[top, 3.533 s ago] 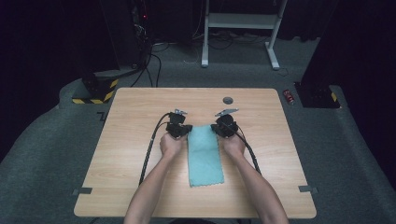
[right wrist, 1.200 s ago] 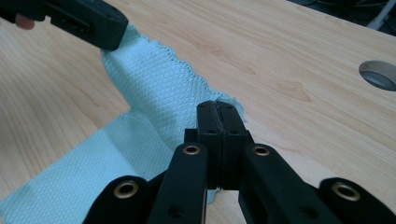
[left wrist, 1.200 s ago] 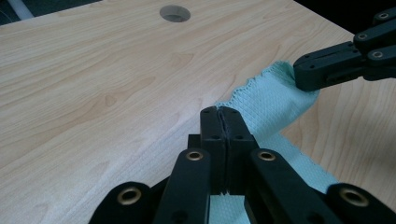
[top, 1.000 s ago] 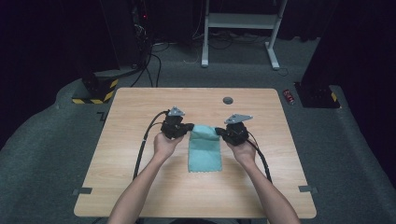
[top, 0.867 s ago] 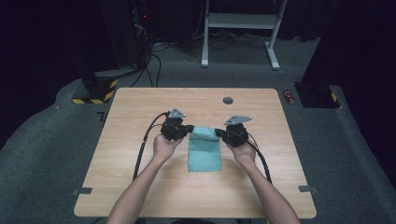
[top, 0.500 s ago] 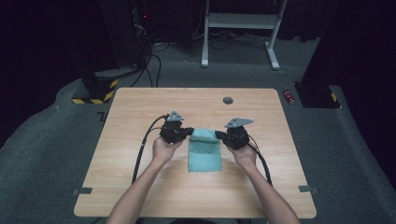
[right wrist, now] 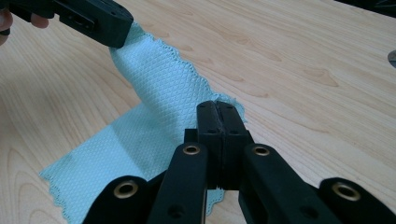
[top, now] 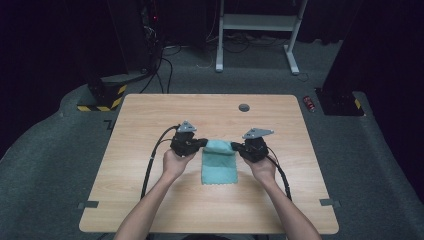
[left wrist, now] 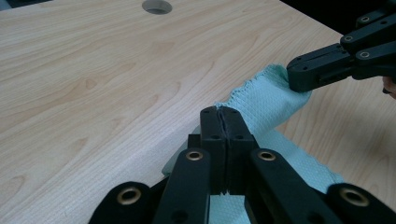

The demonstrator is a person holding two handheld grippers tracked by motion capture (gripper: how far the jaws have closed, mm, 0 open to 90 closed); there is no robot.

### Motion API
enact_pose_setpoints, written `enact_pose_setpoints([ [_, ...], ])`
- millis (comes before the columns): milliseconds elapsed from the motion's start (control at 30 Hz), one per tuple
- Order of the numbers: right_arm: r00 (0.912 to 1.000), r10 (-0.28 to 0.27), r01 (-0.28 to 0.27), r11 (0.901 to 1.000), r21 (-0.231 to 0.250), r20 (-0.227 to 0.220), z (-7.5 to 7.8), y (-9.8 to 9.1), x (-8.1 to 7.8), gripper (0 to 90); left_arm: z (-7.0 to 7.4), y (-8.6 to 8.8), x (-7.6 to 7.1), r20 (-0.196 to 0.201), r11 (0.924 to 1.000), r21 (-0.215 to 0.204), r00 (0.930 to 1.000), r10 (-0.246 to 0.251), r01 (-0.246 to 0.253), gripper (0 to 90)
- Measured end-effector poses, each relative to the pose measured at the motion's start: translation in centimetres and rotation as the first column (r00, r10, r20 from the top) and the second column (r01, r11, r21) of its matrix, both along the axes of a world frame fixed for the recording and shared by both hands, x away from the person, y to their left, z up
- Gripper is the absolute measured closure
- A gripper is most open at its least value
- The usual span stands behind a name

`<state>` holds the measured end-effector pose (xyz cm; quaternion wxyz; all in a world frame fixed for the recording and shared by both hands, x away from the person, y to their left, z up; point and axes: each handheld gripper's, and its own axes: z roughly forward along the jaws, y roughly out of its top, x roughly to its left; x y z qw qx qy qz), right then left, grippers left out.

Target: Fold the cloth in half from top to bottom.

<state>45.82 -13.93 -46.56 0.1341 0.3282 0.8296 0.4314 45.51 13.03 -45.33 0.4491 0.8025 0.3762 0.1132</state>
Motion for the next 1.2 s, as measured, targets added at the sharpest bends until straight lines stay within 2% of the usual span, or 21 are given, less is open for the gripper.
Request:
enact_pose_setpoints([
  [300, 0.9999, 0.015, -0.015, 0.9999, 0.007, -0.004, -0.3, -0.2, -0.9, 89.8, -0.5, 0.1, -1.2, 0.001, 0.9999, -0.009, 1.0000, -0.007, 0.007, 88.9],
  [833, 0.9993, 0.027, -0.027, 0.9996, 0.013, -0.026, -1.3, -0.4, -1.8, 89.8, -1.5, 0.0, -2.1, -0.003, 0.9999, -0.005, 0.9999, -0.016, 0.016, 88.9],
  [1200, 0.9982, 0.031, -0.031, 0.9995, -0.003, -0.051, -2.7, -0.5, -2.2, 89.7, -2.7, -0.4, -2.8, -0.002, 0.9987, 0.040, 0.9995, -0.031, 0.031, 89.0],
])
